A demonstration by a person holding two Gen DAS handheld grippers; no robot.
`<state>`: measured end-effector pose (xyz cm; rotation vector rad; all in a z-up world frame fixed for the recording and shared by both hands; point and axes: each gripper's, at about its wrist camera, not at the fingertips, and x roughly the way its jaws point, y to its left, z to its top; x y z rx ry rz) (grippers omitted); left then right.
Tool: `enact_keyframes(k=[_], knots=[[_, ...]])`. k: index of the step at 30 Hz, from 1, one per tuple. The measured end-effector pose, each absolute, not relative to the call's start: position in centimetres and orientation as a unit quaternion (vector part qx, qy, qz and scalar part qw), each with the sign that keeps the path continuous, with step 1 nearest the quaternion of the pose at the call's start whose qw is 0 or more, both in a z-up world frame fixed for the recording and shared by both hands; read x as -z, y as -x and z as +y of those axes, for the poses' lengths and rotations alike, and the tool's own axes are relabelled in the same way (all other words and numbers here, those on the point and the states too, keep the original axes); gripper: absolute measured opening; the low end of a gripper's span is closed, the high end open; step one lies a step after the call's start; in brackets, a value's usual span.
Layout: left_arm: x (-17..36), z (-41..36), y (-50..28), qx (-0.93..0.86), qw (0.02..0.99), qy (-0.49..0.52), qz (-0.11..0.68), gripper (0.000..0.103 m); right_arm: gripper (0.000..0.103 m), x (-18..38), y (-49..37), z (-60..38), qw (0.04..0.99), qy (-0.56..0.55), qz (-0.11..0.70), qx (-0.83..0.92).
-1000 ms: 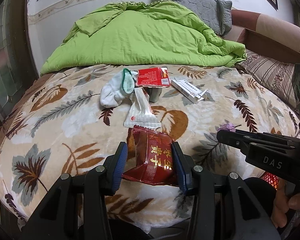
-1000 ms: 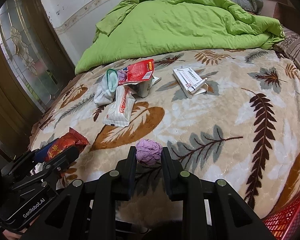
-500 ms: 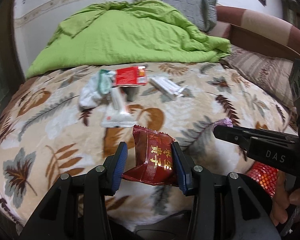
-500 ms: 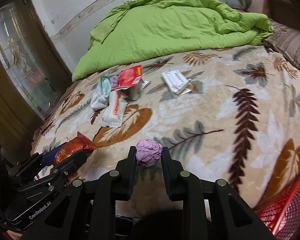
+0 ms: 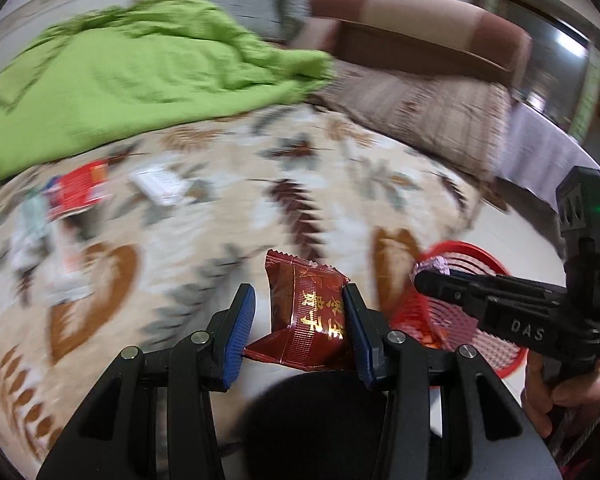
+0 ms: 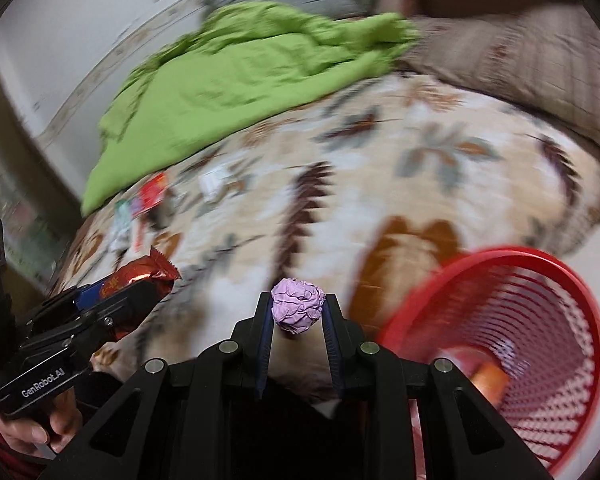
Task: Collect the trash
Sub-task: 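Open both tools over the red basket to drop the items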
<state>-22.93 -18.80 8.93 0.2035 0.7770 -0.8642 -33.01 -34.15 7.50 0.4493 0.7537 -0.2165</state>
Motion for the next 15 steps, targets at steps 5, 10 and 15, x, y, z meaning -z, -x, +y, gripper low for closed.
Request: enact_keyframes(k=[5,10,15], knots=[[-8.9,-24.0,24.7,0.483,0.778,-0.113,0.385,0.043,0.026,-7.9,37.2,-38.3,0.891,-0.234,0.351,0.17],[-9.0,-28.9,26.0,0.532,0.734,-0.11,0.407,0.043,0.026,-8.0,40.6,-41.7,0.879,-0.256,0.339,0.217],[-8.0,-31.7,27.8,0.55,0.711,-0.133,0.417,0.043,0.028,-7.4,42.2,-43.5,0.869,-0.263,0.343,0.242]])
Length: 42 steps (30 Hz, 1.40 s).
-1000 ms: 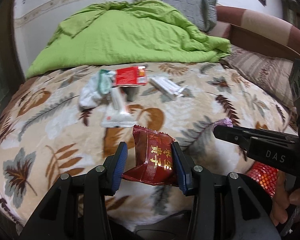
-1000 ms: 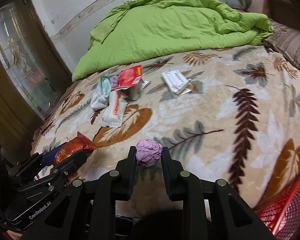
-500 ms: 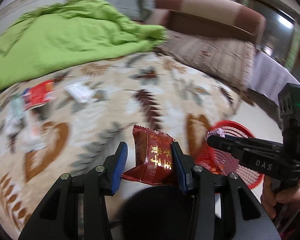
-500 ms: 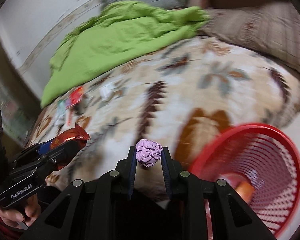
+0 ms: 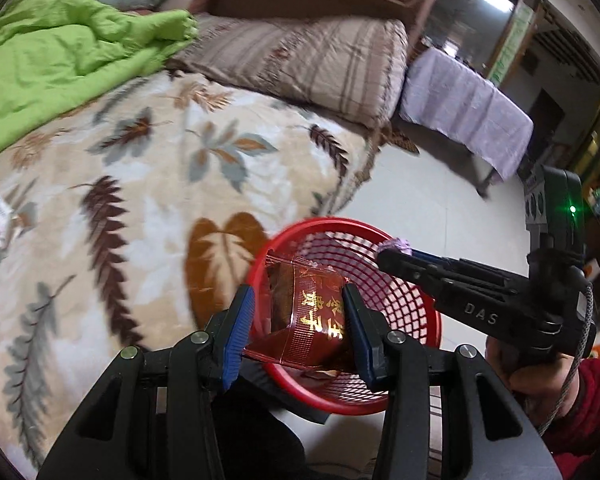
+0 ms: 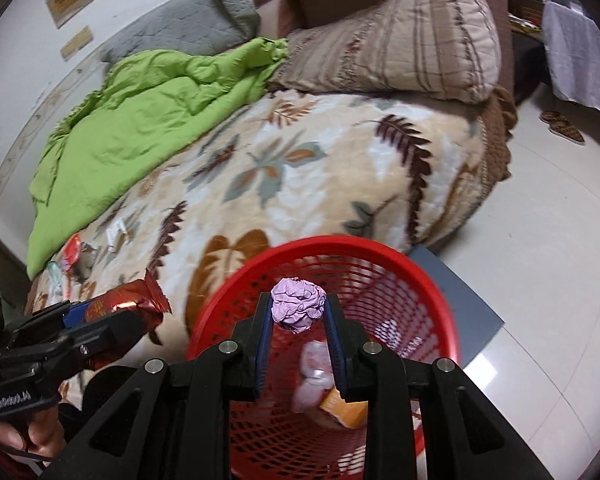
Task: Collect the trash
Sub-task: 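Open both tools over the red basket to drop the items, then move both tools back to the bed toward the white plastic packet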
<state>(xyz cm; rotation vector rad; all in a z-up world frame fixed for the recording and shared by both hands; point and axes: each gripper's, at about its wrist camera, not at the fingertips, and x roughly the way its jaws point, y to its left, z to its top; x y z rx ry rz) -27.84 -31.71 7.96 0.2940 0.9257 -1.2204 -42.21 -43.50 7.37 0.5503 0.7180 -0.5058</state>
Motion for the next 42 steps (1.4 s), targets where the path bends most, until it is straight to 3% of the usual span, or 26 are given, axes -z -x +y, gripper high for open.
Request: enact_keyframes(k=[2,5,7,15,25,36,42], knots=[[-7.8,-32.2,28.2,0.553,0.706,-0.139,0.419,0.044,0.03,-7.0,42.4,-43.9,0.863,-0.269,0.346,0.251],[-7.5,-32.6,28.3,0.552,0.703,-0.144,0.424,0.049,0.042,-6.6,42.6,-44.3,0.858,-0.278,0.346,0.259],[-7.6,-32.4,28.2,0.551,0.706,-0.14,0.423,0.058,0.047,-6.6,42.7,-44.3,0.857,-0.275,0.344,0.267],[-9.0,-28.5,26.2,0.511,0.755,-0.108,0.398,0.06,0.047,-7.8,40.9,-42.6,0.871,-0.261,0.331,0.252],[-10.3,-16.2,20.8,0.365,0.852,-0.052,0.373,0.06,0.047,-8.1,31.7,-32.7,0.908,-0.182,0.358,0.119],[-8.4,-5.9,18.0,0.232,0.897,0.0,0.376,0.06,0.047,-7.4,24.8,-23.3,0.933,-0.078,0.351,0.012],[-7.7,-3.6,16.6,0.193,0.903,0.02,0.383,0.06,0.047,-6.8,23.1,-22.3,0.929,-0.078,0.363,0.0]])
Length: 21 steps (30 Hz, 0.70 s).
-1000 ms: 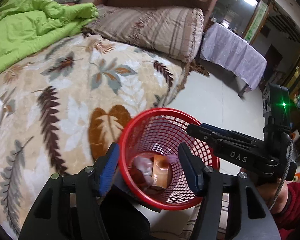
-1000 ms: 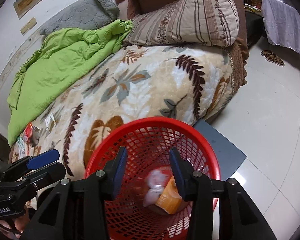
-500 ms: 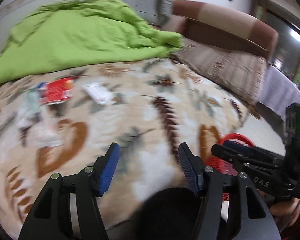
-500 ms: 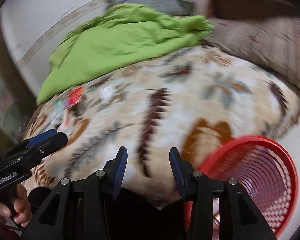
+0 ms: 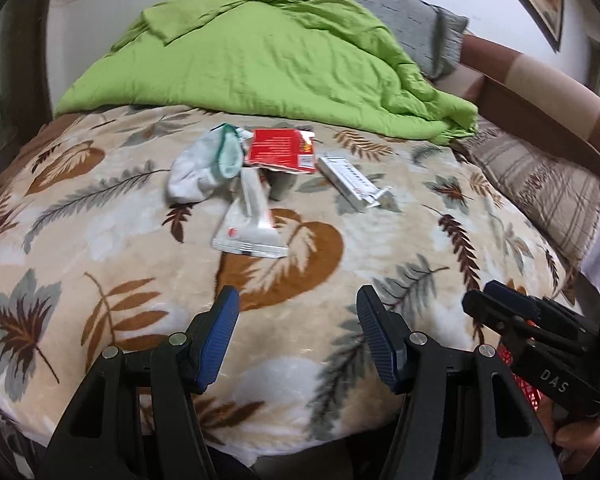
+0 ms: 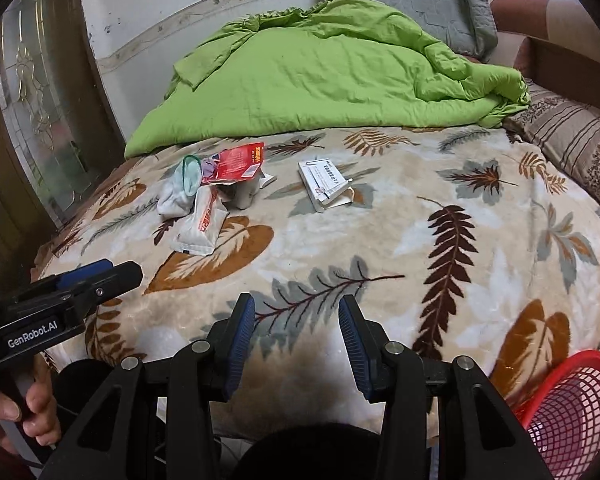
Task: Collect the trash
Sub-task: 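Move both tools back to the bed toward the white plastic packet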
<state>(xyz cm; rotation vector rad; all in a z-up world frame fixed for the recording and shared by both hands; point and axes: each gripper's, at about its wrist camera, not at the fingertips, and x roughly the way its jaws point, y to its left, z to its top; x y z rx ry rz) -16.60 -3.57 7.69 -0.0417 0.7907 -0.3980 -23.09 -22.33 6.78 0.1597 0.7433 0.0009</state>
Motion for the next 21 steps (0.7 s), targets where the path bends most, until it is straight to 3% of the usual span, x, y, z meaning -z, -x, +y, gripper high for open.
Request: enact_keyframes(k=[21], knots=[[-3.4,-5.7,3.5,0.131,0.886,0.002,0.445,0.067,0.051,-6.4,19.3,-24.7,0.915,-0.117,0.387,-0.007]])
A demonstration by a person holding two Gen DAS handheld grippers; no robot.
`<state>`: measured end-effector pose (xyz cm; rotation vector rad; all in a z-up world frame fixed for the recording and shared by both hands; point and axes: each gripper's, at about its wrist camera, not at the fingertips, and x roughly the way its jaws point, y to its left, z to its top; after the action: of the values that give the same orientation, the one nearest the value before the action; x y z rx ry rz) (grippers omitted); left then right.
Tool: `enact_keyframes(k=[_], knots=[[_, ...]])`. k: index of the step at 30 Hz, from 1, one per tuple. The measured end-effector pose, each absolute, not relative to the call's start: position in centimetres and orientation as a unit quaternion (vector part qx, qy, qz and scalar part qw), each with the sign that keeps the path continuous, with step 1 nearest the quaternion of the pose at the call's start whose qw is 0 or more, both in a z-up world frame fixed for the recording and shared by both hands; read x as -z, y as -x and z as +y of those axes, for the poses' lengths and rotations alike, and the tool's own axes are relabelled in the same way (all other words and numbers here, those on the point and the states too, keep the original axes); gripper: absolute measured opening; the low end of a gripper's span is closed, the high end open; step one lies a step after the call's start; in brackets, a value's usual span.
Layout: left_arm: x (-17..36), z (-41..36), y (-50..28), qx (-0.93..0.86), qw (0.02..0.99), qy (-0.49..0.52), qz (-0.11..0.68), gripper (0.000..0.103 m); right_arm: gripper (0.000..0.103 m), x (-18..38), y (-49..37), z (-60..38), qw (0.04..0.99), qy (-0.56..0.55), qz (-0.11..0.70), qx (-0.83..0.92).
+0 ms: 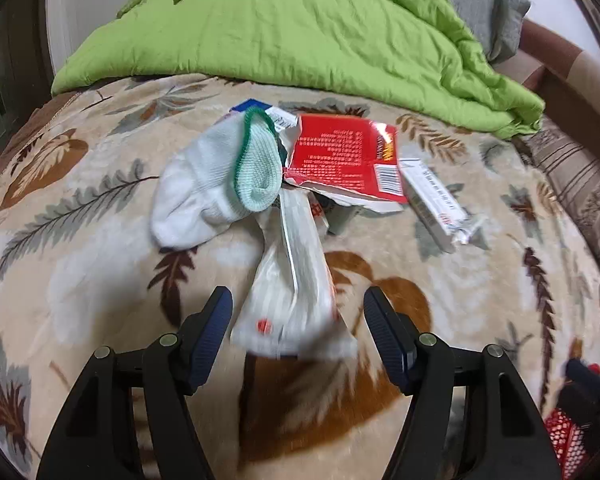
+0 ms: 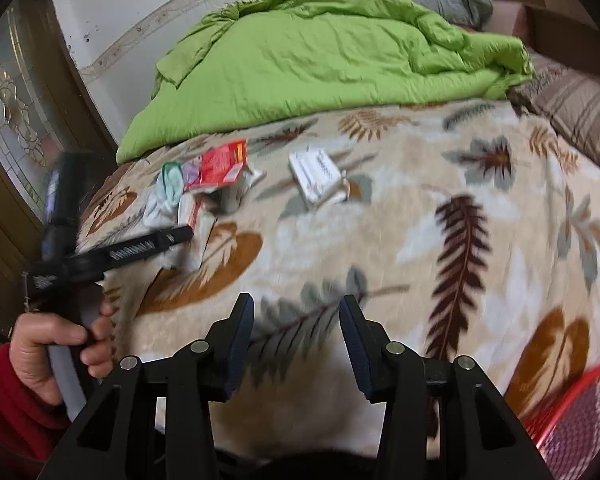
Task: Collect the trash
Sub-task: 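Move both tools back to the bed toward the white plastic packet, then grasp the white plastic packet with the left tool while the right tool grasps the white medicine box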
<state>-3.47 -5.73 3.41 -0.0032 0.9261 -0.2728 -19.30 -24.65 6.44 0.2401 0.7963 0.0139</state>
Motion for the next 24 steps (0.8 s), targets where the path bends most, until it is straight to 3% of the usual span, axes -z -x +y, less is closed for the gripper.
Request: enact_keyframes(k=[8,24], knots=[[-1.5,-5.5,1.1,0.113,0.886,0.011,0.45,0.067,0.07,-8.5,13.4,-25.9,0.918,-0.071,0.39,-0.021],[-0.4,-5.3,1.7,0.124,0.903,0.001,0.412,0.064,0.072,-2.2,-3.1,-25.6,0.878,0.025,0.478,-0.018]])
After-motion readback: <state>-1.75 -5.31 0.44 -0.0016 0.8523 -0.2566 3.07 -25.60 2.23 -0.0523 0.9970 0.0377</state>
